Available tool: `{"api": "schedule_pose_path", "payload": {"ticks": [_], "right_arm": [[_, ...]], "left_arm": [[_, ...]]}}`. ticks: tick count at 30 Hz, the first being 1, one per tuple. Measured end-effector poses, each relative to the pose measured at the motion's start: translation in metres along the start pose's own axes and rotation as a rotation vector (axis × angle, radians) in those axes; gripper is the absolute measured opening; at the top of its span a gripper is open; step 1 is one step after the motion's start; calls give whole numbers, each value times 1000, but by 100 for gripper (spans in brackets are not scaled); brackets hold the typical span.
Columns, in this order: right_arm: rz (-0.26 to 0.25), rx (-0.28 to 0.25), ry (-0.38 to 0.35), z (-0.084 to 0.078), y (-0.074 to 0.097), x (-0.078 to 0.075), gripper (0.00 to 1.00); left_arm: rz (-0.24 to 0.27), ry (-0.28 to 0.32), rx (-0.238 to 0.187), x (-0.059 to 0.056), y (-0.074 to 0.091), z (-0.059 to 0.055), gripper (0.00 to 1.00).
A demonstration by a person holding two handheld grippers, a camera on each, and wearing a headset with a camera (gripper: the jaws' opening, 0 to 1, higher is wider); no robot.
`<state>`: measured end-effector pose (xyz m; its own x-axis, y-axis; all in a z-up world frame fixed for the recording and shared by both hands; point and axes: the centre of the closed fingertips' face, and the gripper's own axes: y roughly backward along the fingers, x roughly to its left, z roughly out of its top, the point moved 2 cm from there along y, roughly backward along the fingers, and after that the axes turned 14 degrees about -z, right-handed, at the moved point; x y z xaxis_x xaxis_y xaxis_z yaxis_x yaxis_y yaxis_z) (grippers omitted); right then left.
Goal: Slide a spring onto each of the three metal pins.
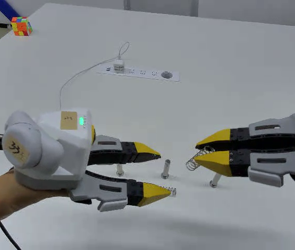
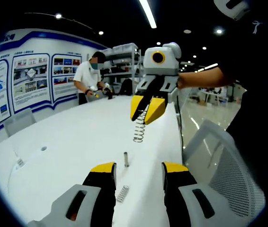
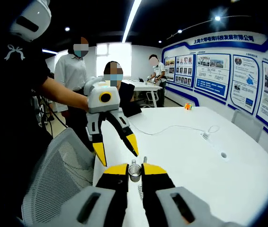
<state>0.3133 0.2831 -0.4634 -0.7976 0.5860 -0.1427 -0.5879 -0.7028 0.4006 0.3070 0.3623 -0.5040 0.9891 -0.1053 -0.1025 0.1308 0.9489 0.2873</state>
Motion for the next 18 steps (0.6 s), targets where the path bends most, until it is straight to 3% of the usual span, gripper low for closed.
{"api": "schedule_pose_path", "payload": {"ticks": [7, 14, 18], "right_arm": [[-171, 47, -64, -27, 7, -48, 11], [-256, 130, -87, -65, 3, -65, 11], [-274, 169, -127, -84, -1, -68, 11]], "left_arm": [[58, -8, 4, 8, 16, -1, 46], [73, 11, 15, 10, 22, -6, 51], [69, 24, 34, 9, 23, -12, 55]]}}
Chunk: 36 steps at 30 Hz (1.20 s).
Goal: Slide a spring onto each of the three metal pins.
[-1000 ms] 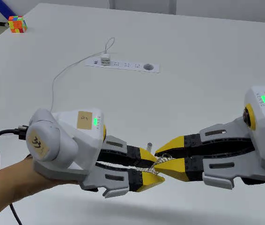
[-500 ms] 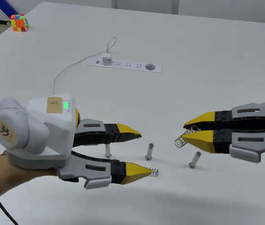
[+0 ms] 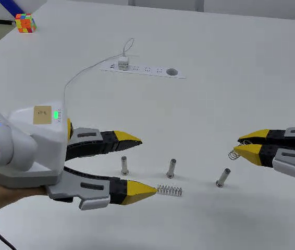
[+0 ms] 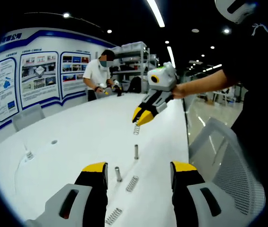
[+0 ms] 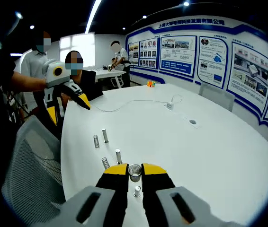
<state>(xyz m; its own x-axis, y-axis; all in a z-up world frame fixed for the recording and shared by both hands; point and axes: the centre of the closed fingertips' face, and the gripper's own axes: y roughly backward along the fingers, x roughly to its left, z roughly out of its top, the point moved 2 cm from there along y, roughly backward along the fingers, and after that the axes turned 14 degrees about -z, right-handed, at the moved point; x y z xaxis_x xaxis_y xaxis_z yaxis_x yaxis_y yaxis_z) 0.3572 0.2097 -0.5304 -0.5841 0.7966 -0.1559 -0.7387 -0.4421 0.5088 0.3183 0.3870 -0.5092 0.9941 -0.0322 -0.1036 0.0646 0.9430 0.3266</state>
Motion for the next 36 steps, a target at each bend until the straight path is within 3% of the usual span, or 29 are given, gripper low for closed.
{"api": "schedule_pose_path", "payload": {"ticks": [3, 7, 13, 23, 29, 36], "right_arm": [[-13, 48, 5, -15, -7, -1, 11], [-22, 69, -8, -24, -14, 0, 11], [-18, 112, -4, -35, -21, 2, 11], [-16, 160, -7, -52, -33, 6, 11], [-41, 188, -17, -64, -44, 11, 11], [-56, 222, 29, -77, -53, 15, 11]], "left_arm": [[8, 14, 12, 2, 1, -4, 62], [14, 33, 15, 5, -2, -4, 66], [10, 24, 4, 8, -9, 4, 67], [13, 39, 12, 6, -8, -1, 69], [28, 63, 4, 7, -3, -5, 69], [33, 64, 8, 8, -1, -6, 69]]}}
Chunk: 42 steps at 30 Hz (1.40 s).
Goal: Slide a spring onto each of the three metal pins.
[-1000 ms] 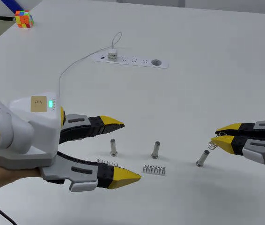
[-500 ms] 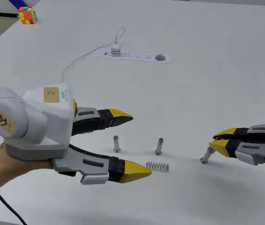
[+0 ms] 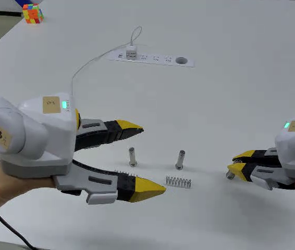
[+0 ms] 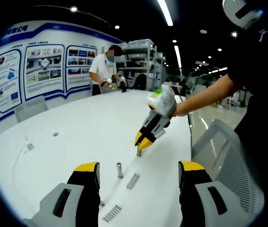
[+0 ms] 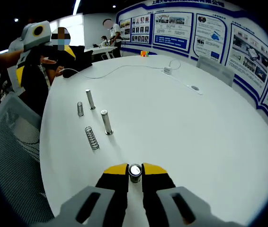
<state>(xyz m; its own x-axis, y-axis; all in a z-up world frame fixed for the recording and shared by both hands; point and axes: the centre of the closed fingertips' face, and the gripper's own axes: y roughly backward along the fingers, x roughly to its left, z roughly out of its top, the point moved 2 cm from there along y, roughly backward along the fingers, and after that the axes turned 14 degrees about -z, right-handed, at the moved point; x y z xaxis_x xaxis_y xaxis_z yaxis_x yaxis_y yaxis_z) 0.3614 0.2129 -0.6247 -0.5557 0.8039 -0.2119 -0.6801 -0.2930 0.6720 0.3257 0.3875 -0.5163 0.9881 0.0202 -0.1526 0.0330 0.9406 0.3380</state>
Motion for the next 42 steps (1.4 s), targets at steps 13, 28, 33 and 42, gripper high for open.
{"api": "schedule_pose_path", "payload": {"ticks": [13, 28, 33, 42], "right_arm": [[12, -18, 2, 1, -5, -1, 12], [-28, -72, -4, 17, 19, -11, 21], [-58, -215, 15, 51, 38, -14, 22], [126, -250, 81, 66, 31, 52, 22]], "left_arm": [[0, 9, 5, -1, 0, -3, 69], [13, 7, -7, 1, 4, 0, 70], [21, 4, -14, 2, 5, 1, 70], [25, 7, -7, -4, 8, -3, 70]]}}
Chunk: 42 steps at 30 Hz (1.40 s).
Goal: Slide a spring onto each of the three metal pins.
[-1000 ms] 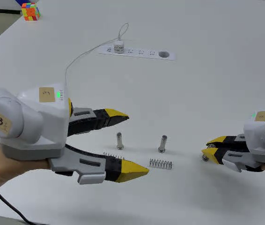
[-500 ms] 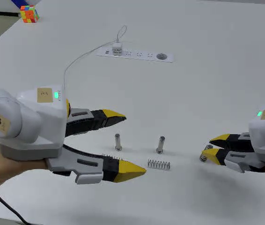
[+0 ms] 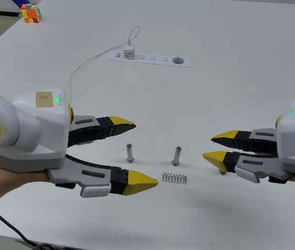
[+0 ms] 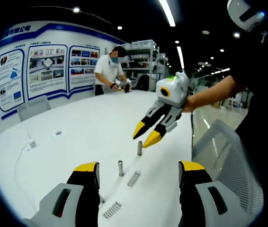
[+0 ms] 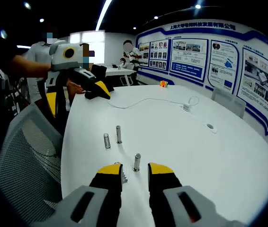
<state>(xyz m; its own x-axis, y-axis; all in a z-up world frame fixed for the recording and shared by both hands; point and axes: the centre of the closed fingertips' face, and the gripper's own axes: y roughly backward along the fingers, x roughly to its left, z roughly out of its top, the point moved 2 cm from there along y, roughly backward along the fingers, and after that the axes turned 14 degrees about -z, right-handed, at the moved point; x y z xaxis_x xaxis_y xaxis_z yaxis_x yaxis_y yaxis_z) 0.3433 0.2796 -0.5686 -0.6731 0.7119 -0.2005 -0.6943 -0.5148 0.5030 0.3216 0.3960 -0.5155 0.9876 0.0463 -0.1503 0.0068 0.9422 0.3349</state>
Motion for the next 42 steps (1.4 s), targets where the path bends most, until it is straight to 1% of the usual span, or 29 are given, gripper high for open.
{"api": "schedule_pose_path", "payload": {"ticks": [2, 3, 5, 7, 10, 12, 13, 17, 21, 22, 23, 25, 27, 28, 34, 37, 42], "right_arm": [[18, 27, 9, -8, -7, 7, 22], [33, 50, 18, -14, -11, 13, 22], [44, 81, 38, -25, -19, 20, 22], [54, 97, 45, -32, -25, 24, 22], [65, 139, 63, -46, -37, 31, 21], [74, 146, 102, -50, -43, 34, 21], [80, 153, 103, -52, -46, 36, 21], [85, 182, 110, -60, -57, 35, 20], [95, 215, 98, -69, -61, 33, 17], [102, 190, 59, -66, -64, 34, 16], [95, 210, 61, -68, -64, 32, 16], [107, 206, 58, -68, -63, 32, 15], [124, 215, 14, -69, -63, 35, 13], [119, 207, 36, -68, -63, 34, 13], [116, 212, 49, -68, -64, 34, 11], [121, 212, 55, -66, -58, 36, 11], [124, 190, 57, -51, -41, 33, 11]], "left_arm": [[3, 1, 1, 0, 1, -1, 70], [6, 2, -1, 0, 2, -1, 70], [12, 5, -1, 0, 4, -2, 70], [16, 7, -3, 0, 6, -2, 69], [20, 9, 0, -1, 7, -3, 69], [22, 9, 4, -1, 9, -4, 70], [24, 11, 5, -1, 10, -5, 70], [33, 15, 11, 1, 13, -6, 69], [37, 15, 10, 4, 13, -5, 69], [38, 14, 10, 5, 13, -4, 69], [39, 14, 9, 6, 12, -4, 69], [39, 13, 4, 7, 11, -2, 69], [37, 13, 2, 7, 10, -2, 69], [35, 12, 4, 7, 9, -2, 69], [28, 8, 6, 8, 6, -1, 69], [29, 6, 7, 9, 6, -1, 68], [33, 7, 0, 13, 4, -2, 66]]}}
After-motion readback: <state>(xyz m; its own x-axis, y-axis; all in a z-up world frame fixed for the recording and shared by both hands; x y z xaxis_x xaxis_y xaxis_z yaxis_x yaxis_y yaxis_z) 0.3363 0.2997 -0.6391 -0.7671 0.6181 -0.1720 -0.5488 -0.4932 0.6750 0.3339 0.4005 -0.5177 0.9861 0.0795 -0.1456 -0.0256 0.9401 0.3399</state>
